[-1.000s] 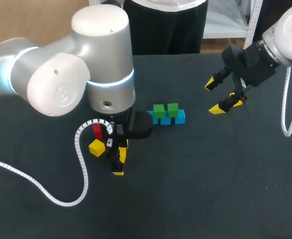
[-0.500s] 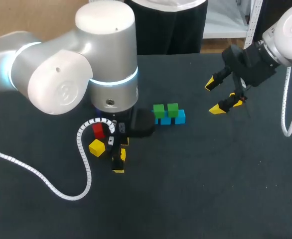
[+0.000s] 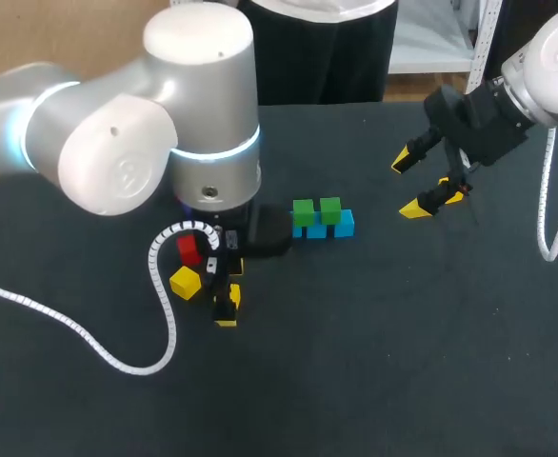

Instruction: Place the blue cubes, place green cubes on the blue cubes, place the yellow cubes on the green cubes, then place the red cubes on the yellow cubes, and place purple cube on the red cubes.

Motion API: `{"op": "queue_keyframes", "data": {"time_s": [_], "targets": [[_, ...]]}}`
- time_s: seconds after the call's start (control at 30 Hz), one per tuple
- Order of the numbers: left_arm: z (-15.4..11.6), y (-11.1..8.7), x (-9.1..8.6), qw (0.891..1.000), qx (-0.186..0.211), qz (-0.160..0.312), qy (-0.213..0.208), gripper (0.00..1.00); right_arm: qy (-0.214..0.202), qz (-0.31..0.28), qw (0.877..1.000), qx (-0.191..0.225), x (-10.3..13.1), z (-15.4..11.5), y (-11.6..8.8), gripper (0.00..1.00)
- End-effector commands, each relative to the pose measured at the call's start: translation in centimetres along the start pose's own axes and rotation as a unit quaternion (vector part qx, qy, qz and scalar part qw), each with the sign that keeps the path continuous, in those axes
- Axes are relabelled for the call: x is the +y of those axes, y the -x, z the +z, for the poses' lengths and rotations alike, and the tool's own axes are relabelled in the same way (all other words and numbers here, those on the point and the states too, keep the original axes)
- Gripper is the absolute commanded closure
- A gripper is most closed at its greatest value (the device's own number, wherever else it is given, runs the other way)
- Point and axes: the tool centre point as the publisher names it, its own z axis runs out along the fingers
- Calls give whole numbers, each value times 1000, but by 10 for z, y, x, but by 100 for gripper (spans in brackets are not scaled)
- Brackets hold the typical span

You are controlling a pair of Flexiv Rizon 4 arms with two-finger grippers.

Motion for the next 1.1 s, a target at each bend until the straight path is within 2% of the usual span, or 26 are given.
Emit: {"op": "queue_keyframes", "data": {"time_s": [0.03,1.1], "targets": [[5,-2,-1,1000,-6,-5,-2,0,-1,0,1000,0,1,0,0,0],[11,-3,1,1000,-9,-22,-15,0,-1,0,1000,0,1,0,0,0]]}}
